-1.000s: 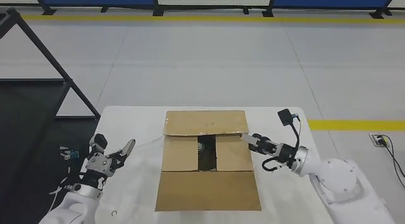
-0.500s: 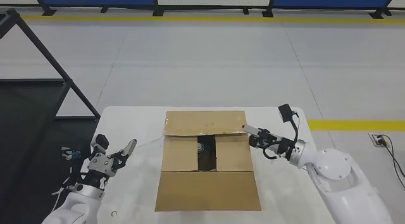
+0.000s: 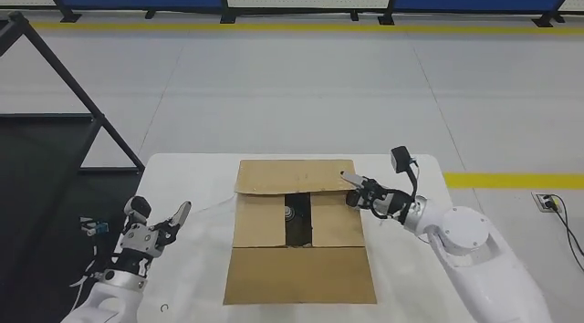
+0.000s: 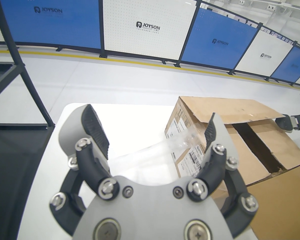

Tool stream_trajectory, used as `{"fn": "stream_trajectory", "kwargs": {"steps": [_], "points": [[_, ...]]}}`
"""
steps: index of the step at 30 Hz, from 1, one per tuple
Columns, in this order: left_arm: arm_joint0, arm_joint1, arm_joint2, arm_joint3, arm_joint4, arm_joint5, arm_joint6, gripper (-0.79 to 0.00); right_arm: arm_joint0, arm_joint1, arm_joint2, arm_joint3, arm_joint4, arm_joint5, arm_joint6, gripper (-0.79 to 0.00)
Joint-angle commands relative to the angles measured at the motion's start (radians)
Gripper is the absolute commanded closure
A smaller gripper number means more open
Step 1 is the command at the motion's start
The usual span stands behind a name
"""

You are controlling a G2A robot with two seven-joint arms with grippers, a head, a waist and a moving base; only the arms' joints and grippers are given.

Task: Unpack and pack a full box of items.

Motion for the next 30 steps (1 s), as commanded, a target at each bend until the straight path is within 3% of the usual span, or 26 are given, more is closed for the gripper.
{"fn": "stream_trajectory", "kwargs": {"steps": [1, 9, 17, 30], "points": [[0.006, -0.001, -0.001, -0.002, -0.003, 0.012, 0.003, -0.785, 0.014, -0.005, -0.009, 0.002, 0.008, -0.037, -0.002, -0.785], [0.007, -0.001, -0.001, -0.002, -0.003, 0.013, 0.002, -0.785, 0.099, -0.023, -0.049, 0.021, -0.009, -0.069, -0.007, -0.785], [0.007, -0.001, -0.001, -0.002, -0.003, 0.013, 0.002, -0.785, 0.242, -0.056, -0.107, 0.153, 0.006, -0.083, -0.016, -0.785], [0.007, -0.001, -0.001, -0.002, -0.003, 0.013, 0.002, -0.785, 0.242, -0.056, -0.107, 0.153, 0.006, -0.083, -0.016, -0.785]]}}
